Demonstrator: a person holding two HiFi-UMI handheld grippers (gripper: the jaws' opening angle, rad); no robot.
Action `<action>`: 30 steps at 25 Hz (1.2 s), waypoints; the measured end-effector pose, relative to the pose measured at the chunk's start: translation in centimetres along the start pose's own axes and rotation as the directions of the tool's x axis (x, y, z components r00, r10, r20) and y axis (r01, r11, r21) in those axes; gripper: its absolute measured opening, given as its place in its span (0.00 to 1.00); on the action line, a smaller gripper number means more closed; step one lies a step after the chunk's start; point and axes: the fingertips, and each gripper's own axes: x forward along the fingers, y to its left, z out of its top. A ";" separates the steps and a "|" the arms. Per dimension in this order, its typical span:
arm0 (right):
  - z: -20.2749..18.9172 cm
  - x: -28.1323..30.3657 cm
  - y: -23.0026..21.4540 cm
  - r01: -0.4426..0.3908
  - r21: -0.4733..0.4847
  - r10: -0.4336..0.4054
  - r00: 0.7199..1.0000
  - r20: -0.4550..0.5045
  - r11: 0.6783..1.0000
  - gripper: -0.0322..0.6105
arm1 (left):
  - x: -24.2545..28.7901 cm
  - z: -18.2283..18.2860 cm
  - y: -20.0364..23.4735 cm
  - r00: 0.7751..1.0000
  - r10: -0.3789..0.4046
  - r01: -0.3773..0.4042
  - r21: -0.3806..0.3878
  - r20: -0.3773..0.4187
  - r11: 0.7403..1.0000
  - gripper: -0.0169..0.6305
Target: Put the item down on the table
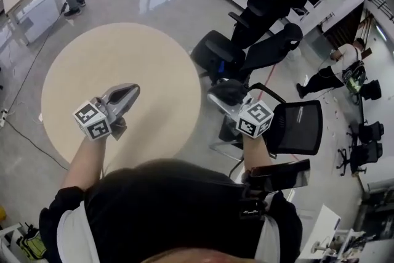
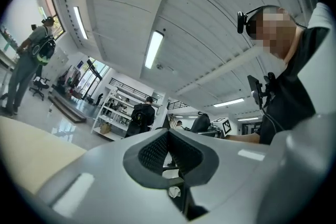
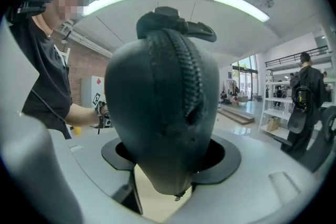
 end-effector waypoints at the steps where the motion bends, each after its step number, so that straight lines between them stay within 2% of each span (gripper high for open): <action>1: -0.1 1.3 0.0 -0.015 -0.002 0.015 1.000 -0.015 1.000 0.52 | -0.4 0.0 0.8 1.000 0.014 -0.013 -0.005 0.006 1.000 0.02; 5: 0.8 9.3 1.3 -0.083 -0.022 0.082 0.995 -0.057 0.996 0.52 | -5.4 1.2 6.8 0.995 0.093 -0.093 -0.008 0.028 0.996 0.02; 9: 1.4 17.4 2.8 -0.158 -0.035 0.155 0.985 -0.077 0.987 0.52 | -10.9 3.3 12.5 0.979 0.198 -0.198 0.003 0.038 0.980 0.02; 18: 2.8 31.1 6.3 -0.285 -0.074 0.276 0.955 -0.110 0.956 0.52 | -21.3 5.6 20.6 0.918 0.391 -0.392 0.007 0.066 0.920 0.02; 21: 3.2 35.7 7.7 -0.317 -0.093 0.304 0.944 -0.131 0.944 0.52 | -24.7 6.4 23.2 0.897 0.435 -0.436 -0.011 0.079 0.900 0.02; 25: 2.8 39.0 7.9 -0.349 -0.128 0.328 0.931 -0.159 0.928 0.52 | -26.6 5.9 25.3 0.873 0.476 -0.477 -0.019 0.103 0.879 0.02; 30: 2.0 46.0 9.6 -0.374 -0.161 0.340 0.918 -0.204 0.913 0.52 | -30.3 6.0 29.9 0.855 0.507 -0.510 -0.003 0.110 0.860 0.02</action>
